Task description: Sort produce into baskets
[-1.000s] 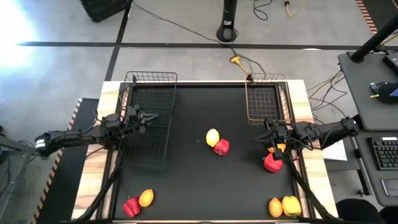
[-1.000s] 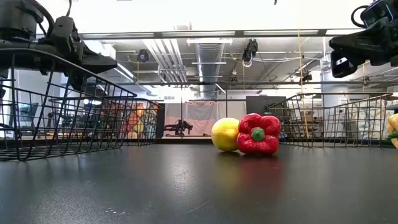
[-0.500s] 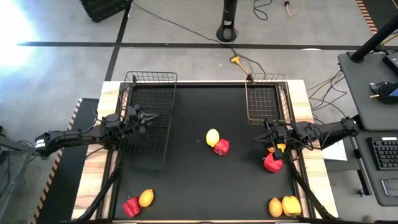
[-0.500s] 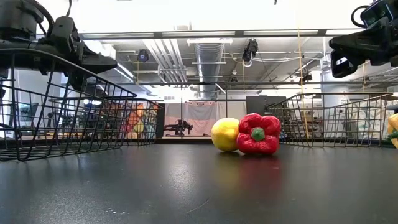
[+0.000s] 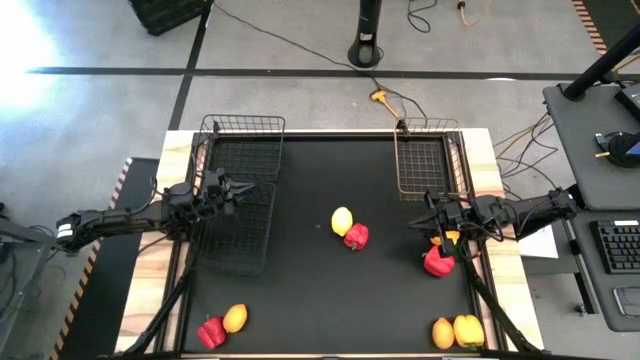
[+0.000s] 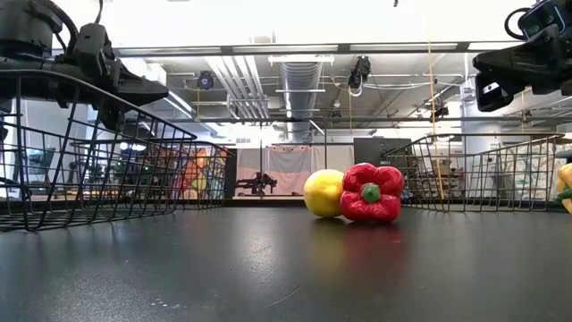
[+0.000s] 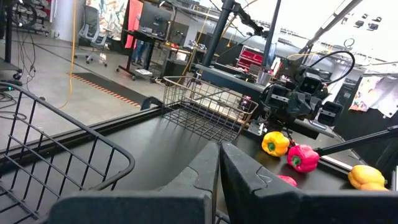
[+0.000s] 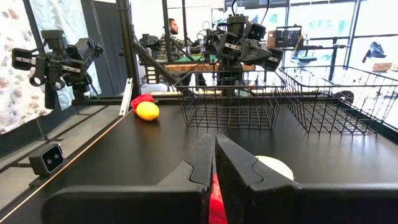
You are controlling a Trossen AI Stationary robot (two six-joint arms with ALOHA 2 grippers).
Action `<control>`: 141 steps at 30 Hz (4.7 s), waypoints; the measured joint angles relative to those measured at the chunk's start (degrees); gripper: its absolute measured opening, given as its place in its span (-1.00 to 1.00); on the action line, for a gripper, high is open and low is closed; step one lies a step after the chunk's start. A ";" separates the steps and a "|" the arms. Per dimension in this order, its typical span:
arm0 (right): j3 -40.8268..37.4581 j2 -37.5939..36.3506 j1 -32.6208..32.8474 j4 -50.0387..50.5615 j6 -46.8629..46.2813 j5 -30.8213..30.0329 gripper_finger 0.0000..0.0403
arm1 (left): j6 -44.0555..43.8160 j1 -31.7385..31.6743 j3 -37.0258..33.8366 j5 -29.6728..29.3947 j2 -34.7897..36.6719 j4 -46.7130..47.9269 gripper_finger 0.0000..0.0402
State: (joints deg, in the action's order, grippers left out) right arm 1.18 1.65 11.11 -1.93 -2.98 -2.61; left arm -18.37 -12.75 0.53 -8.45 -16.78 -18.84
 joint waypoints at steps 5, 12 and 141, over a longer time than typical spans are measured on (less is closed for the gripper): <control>-0.01 0.00 0.00 0.01 0.00 0.01 -0.94 | 0.00 0.02 -0.01 0.00 -0.01 0.00 -1.00; 0.00 0.00 0.00 0.02 0.00 0.01 -0.94 | 0.02 0.00 0.00 0.00 0.00 0.00 -1.00; -0.01 -0.02 0.00 0.01 0.00 0.01 -0.94 | -104.80 69.07 99.97 1.90 -89.22 94.56 0.17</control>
State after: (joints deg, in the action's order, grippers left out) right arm 1.17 1.63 11.11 -1.92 -2.98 -2.60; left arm -123.17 56.31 100.49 -6.55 -106.01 75.72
